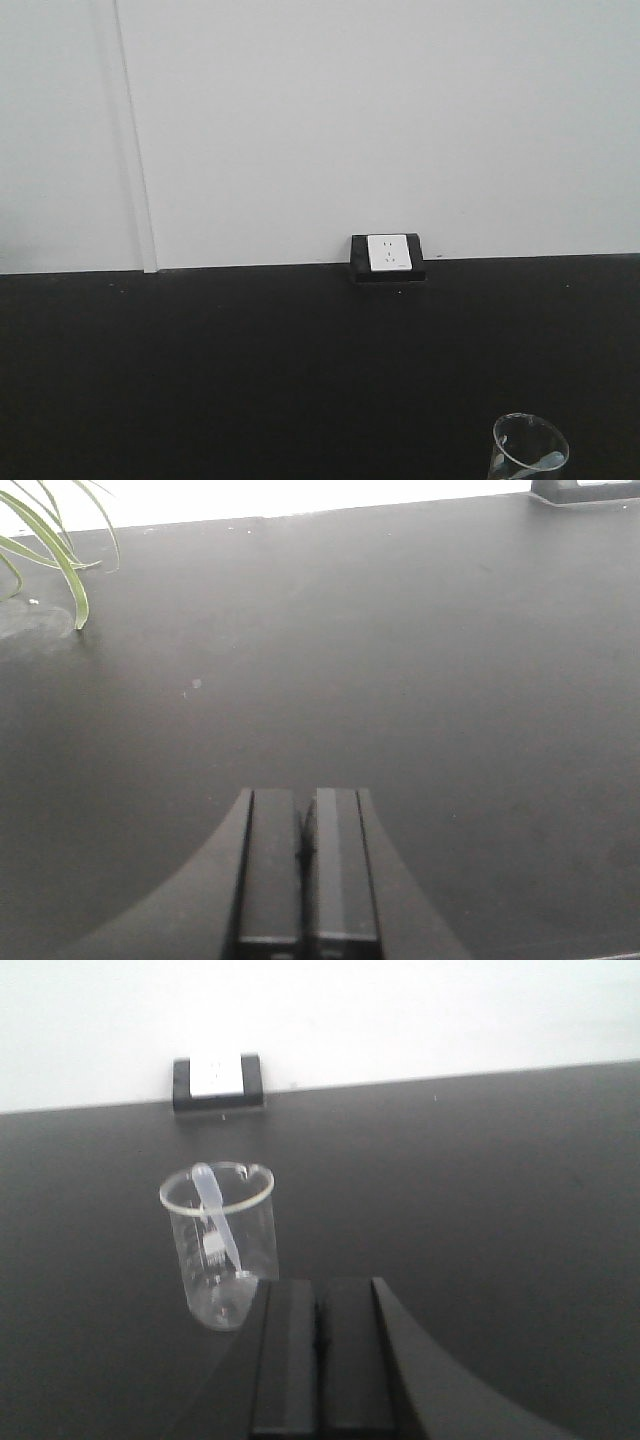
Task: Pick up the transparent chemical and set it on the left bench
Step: 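Move the right gripper toward the clear glass beaker holding the pipette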
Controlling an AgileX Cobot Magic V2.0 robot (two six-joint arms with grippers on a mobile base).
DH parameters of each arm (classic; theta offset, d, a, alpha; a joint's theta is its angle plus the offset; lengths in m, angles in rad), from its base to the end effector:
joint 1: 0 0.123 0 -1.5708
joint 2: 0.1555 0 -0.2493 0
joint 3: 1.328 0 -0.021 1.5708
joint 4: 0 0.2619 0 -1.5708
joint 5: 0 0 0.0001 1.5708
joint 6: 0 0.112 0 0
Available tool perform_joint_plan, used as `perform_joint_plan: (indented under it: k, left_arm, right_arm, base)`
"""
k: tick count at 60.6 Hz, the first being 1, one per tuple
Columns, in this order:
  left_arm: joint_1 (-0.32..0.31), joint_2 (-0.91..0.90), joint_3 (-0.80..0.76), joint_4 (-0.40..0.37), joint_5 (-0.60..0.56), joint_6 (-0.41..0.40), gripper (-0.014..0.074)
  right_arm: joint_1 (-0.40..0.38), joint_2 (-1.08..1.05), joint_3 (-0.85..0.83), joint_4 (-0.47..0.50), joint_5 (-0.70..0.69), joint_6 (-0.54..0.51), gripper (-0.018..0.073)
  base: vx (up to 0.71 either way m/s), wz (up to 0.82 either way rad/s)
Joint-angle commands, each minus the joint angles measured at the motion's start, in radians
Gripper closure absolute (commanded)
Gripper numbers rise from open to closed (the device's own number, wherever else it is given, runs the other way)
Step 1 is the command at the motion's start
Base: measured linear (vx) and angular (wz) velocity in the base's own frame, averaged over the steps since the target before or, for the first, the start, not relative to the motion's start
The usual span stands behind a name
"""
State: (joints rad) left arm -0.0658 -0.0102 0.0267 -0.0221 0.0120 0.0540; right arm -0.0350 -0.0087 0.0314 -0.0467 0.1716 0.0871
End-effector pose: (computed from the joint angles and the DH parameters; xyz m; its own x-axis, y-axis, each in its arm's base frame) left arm 0.1246 -0.0082 0.2051 0.0607 0.0280 -0.9978 0.0641 0.9974 0.0319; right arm 0.1246 -0.0053 0.1853 -0.1047 0.0448 -0.9935 0.0473 0.9981 0.0400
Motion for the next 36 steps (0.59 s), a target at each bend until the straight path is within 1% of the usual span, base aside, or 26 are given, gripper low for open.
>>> perform_joint_plan:
  k: [1,8,23,30,33,36]
  left_arm:
    - [-0.002,-0.019,0.016,-0.001,-0.078,-0.008,0.06]
    - [-0.002,-0.019,0.016,-0.001,-0.078,-0.008,0.06]
    - [-0.002,-0.019,0.016,-0.001,-0.078,-0.008,0.06]
    - [-0.002,-0.019,0.016,-0.001,-0.078,-0.008,0.06]
    - [-0.002,-0.019,0.016,-0.001,-0.078,-0.008,0.06]
    - [-0.002,-0.019,0.016,-0.001,-0.078,-0.008,0.06]
  right_arm:
    - [-0.005,-0.009,0.006,0.004,-0.181,0.023,0.0567]
    - [-0.005,-0.009,0.006,0.004,-0.26,0.032,0.0567]
    - [-0.005,-0.009,0.006,0.004,-0.362,0.032,0.0567]
    - [-0.005,-0.008,-0.003,-0.004,-0.382,0.02,0.0566]
    - [-0.005,-0.003,-0.028,-0.012,-0.364,0.02,0.0566]
    - [-0.005,0.016,-0.074,-0.02,-0.315,0.017,0.0565]
  base:
    - [0.0,0.0]
    - [0.0,0.0]
    - [0.0,0.0]
    - [0.0,0.0]
    - [0.0,0.0]
    - [0.0,0.0]
